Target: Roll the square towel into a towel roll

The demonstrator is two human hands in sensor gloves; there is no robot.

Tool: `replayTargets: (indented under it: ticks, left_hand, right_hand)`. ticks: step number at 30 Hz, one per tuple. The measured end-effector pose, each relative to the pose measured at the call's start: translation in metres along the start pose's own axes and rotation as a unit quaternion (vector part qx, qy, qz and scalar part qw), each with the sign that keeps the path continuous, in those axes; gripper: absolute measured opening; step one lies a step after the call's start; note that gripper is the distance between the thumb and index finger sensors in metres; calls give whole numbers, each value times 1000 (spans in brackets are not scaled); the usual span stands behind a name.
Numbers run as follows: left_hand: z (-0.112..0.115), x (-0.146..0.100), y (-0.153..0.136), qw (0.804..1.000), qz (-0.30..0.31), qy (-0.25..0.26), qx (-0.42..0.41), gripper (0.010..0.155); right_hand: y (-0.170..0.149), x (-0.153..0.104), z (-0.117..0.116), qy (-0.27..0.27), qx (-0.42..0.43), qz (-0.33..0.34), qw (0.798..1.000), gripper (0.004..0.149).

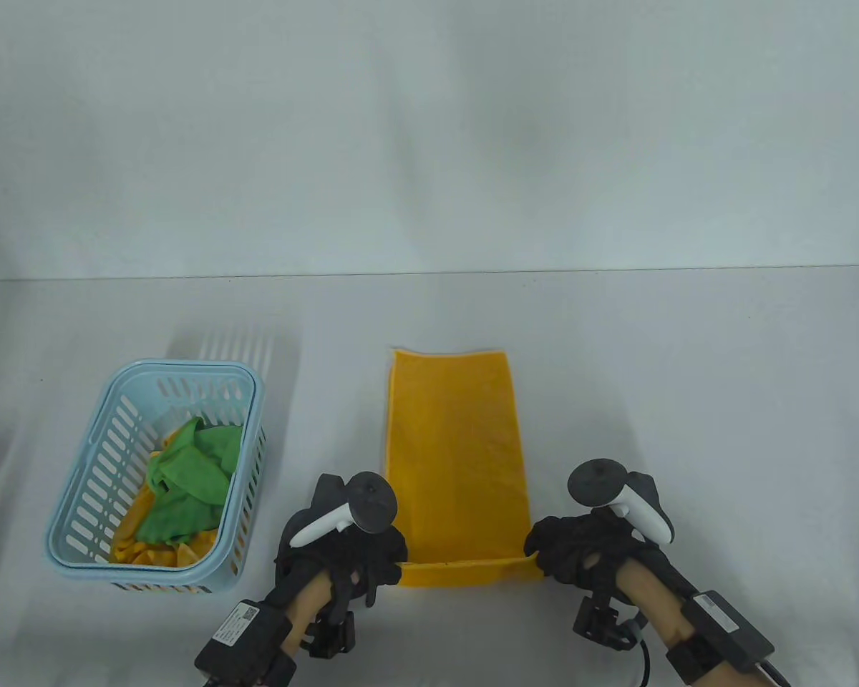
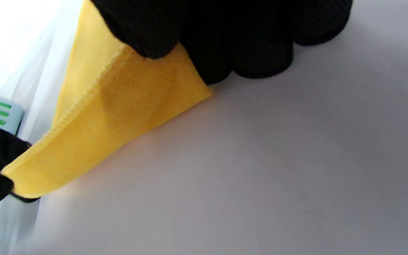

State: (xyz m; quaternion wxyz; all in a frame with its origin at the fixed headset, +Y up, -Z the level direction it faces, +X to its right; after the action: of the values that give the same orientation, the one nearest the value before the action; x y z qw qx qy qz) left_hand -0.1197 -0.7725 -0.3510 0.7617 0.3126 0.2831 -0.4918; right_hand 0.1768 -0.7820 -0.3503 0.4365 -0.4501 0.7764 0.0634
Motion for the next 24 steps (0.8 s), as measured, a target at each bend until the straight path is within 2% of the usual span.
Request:
replayTargets:
  ticks: [6,9,17,21,24]
  left_hand:
    - [-10,2,-10,998,-31,42,-25,45]
    - [-12,3,-11,997,-48,62,-21,46]
    - [-20,5,-2,980,-116,150,62,46]
    - [-18,7,2,972,-133,161,109,47]
    - [-17,7,2,971,-135,163,108,49]
  right_hand:
    - [-1,3,10,-50,35,-11,998,41]
    - [1,4,13,-80,14,-17,997,42]
    - [5,9,12,-141,-39,-47,988,42]
    - [7,11,11,-161,-61,-52,984,42]
    - [8,10,13,-167,-73,-50,982,44]
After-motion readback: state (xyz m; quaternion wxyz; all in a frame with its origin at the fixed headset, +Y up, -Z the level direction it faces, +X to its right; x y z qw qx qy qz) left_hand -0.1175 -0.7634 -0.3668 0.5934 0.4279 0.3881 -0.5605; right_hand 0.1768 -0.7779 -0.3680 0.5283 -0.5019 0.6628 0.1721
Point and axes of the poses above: the tracker on the back of each hand, its own y axis roughly to the thumb side, its own x axis roughly from the wrist to the fingertips, z = x × y, the point moved 4 cm from there along x, roughly from the wrist to the fingertips, and after that the axes turned 4 degrees about x, right-handed, at the moved point
